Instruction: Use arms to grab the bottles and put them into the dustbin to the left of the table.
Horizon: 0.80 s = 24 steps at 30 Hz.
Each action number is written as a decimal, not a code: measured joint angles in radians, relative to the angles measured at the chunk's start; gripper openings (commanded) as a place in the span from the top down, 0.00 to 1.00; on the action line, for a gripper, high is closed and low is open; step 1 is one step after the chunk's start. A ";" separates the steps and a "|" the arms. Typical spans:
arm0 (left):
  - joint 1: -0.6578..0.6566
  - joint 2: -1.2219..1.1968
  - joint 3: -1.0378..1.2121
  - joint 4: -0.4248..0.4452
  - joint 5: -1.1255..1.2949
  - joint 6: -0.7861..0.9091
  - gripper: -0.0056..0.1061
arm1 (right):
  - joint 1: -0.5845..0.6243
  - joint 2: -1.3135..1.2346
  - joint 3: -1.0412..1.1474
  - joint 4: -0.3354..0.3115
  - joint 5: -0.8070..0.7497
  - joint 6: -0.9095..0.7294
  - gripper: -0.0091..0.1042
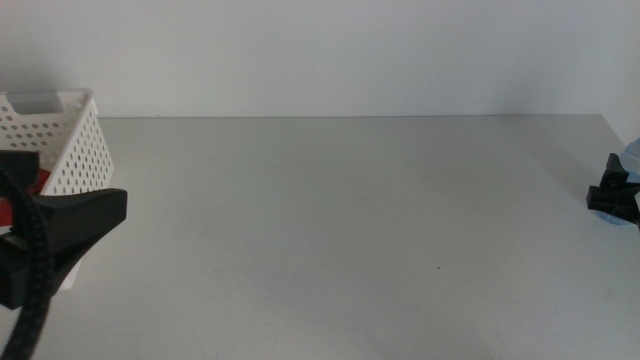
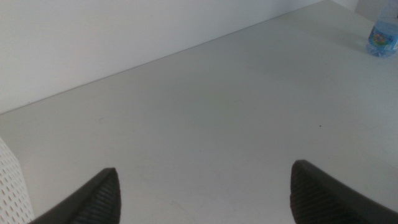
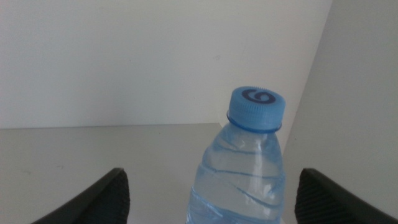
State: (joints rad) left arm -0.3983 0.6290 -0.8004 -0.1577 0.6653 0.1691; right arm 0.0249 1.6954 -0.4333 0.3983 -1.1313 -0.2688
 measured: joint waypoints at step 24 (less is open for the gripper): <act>0.000 0.000 0.000 0.000 0.000 0.000 0.11 | -0.079 0.376 -0.342 -0.008 -0.019 -0.022 0.31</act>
State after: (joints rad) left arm -0.3983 0.6290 -0.8004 -0.1577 0.6653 0.1691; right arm -0.0537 2.0719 -0.7753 0.3898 -1.1503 -0.2909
